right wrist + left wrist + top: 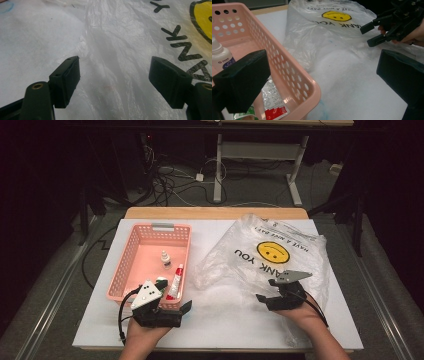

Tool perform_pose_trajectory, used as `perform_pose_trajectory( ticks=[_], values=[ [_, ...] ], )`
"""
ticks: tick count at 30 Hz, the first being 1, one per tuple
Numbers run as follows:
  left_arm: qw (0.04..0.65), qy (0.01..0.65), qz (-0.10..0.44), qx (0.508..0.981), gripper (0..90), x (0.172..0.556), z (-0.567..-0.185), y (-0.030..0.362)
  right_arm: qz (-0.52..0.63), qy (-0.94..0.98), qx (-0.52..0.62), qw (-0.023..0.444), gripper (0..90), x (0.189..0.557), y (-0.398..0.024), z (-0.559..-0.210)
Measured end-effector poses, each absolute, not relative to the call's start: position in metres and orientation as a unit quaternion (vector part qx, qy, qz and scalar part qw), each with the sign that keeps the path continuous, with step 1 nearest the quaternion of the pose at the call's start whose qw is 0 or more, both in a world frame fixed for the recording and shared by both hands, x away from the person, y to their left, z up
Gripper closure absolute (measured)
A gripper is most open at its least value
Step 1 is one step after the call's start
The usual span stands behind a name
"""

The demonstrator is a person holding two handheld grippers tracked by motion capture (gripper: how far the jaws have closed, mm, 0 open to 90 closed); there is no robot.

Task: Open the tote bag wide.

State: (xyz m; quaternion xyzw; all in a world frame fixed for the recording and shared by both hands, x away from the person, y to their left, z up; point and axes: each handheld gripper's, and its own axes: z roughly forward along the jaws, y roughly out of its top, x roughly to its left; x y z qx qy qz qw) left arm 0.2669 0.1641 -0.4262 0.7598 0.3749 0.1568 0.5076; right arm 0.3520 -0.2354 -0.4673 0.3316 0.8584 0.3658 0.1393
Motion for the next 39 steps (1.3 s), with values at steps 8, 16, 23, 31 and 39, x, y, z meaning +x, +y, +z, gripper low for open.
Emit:
perform_pose_trajectory(
  ticks=[8,16,23,31,39],
  values=[
    [0.511,0.371,0.156,0.759,0.0,0.270,-0.425,0.163,0.344,0.870,0.320,0.150,38.3,0.356,-0.230,-0.475],
    [0.509,0.367,0.156,0.763,0.0,0.268,-0.425,0.163,0.342,0.874,0.312,0.146,60.3,0.357,-0.229,-0.478],
    [0.508,0.365,0.156,0.765,0.0,0.268,-0.425,0.162,0.345,0.871,0.320,0.142,77.9,0.361,-0.232,-0.478],
    [0.507,0.364,0.153,0.767,0.0,0.270,-0.426,0.161,0.356,0.862,0.332,0.140,90.0,0.363,-0.237,-0.478],
    [0.508,0.364,0.158,0.765,0.0,0.269,-0.426,0.165,0.396,0.839,0.338,0.160,90.0,0.358,-0.246,-0.467]
  ],
)
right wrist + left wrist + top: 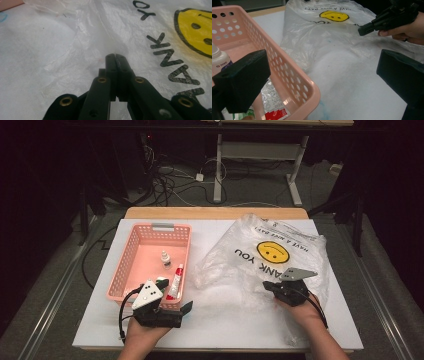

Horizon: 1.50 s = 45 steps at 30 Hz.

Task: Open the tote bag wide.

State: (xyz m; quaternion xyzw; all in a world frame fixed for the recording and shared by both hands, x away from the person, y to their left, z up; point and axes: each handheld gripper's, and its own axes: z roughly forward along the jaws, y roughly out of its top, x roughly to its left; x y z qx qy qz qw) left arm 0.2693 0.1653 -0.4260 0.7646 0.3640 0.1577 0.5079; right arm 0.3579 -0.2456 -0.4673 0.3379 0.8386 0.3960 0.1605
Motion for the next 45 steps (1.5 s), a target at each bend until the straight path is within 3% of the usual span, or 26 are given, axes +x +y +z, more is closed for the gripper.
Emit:
perform_pose_trajectory(
  ticks=[25,45],
  values=[
    [0.502,0.373,0.157,0.765,0.0,0.274,-0.430,0.170,0.460,0.797,0.331,0.211,90.0,0.342,-0.258,-0.440],
    [0.498,0.394,0.162,0.755,0.0,0.278,-0.430,0.176,0.497,0.770,0.329,0.225,90.0,0.340,-0.265,-0.422]
  ],
)
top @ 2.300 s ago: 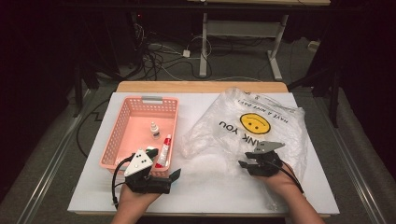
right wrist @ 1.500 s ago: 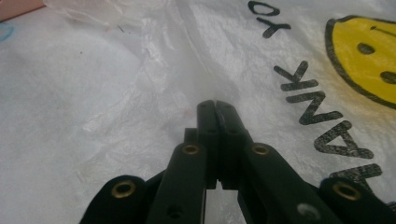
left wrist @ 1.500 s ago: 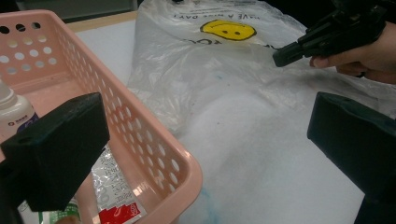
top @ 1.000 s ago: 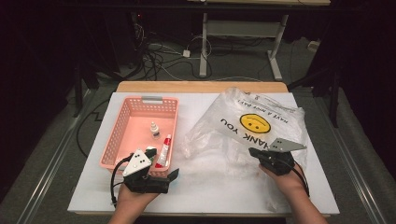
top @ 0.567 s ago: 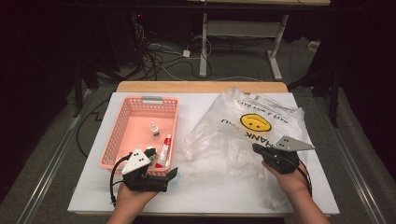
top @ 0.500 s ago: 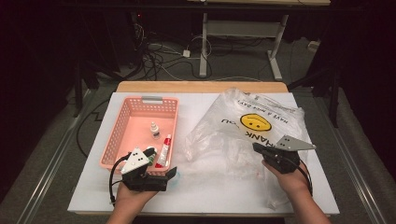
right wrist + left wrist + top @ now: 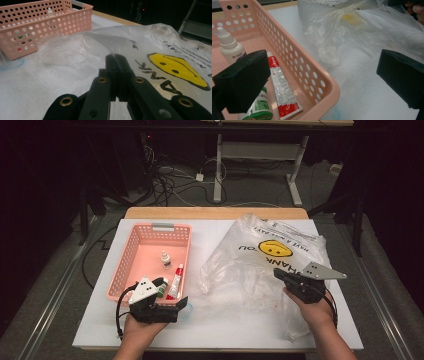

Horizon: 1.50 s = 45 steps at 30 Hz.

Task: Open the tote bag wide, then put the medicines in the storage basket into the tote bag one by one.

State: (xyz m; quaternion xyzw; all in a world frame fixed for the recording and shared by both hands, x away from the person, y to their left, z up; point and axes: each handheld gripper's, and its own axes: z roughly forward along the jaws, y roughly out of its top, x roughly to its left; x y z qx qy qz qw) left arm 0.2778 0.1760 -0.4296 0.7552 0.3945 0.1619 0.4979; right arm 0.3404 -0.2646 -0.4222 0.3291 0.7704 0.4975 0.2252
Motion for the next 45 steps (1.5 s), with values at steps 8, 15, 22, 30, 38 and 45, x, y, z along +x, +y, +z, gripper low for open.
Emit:
perform_pose_trajectory(
  ticks=[8,15,22,30,38,45],
  values=[
    [0.500,0.403,0.168,0.748,0.0,0.279,-0.428,0.186,0.523,0.751,0.333,0.228,90.0,0.337,-0.269,-0.413],
    [0.492,0.420,0.179,0.741,0.0,0.282,-0.427,0.199,0.537,0.745,0.320,0.234,90.0,0.332,-0.268,-0.401],
    [0.484,0.442,0.188,0.731,0.0,0.286,-0.427,0.214,0.548,0.739,0.313,0.236,90.0,0.330,-0.265,-0.395],
    [0.469,0.463,0.185,0.729,0.0,0.295,-0.430,0.224,0.548,0.738,0.313,0.237,90.0,0.331,-0.266,-0.395],
    [0.444,0.476,0.171,0.739,0.0,0.309,-0.422,0.223,0.548,0.736,0.323,0.233,90.0,0.333,-0.269,-0.398],
    [0.438,0.463,0.172,0.751,0.0,0.323,-0.403,0.213,0.547,0.738,0.318,0.237,90.0,0.333,-0.271,-0.397]
  ],
)
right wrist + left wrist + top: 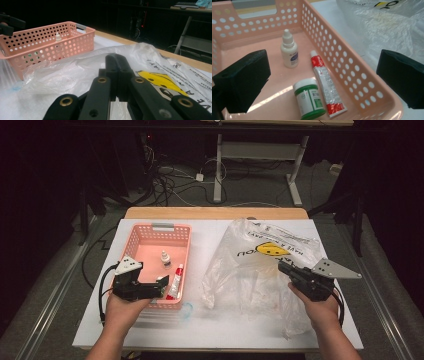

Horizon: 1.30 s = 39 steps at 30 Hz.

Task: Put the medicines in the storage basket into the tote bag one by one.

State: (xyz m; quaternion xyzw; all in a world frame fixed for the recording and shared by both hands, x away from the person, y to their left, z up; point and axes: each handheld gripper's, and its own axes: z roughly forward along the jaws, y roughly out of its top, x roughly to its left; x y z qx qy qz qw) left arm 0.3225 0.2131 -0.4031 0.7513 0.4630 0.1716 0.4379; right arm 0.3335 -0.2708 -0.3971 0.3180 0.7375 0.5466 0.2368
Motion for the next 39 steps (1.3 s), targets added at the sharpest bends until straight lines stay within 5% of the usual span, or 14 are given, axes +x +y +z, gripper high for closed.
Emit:
perform_pose_trajectory(
  ticks=[9,39],
  values=[
    [0.422,0.480,0.134,0.757,1.0,0.355,-0.408,0.202,0.550,0.737,0.315,0.233,90.0,0.335,-0.267,-0.396],
    [0.205,0.498,-0.012,0.843,49.2,0.426,-0.441,0.163,0.551,0.737,0.312,0.236,90.0,0.333,-0.271,-0.393]
  ],
)
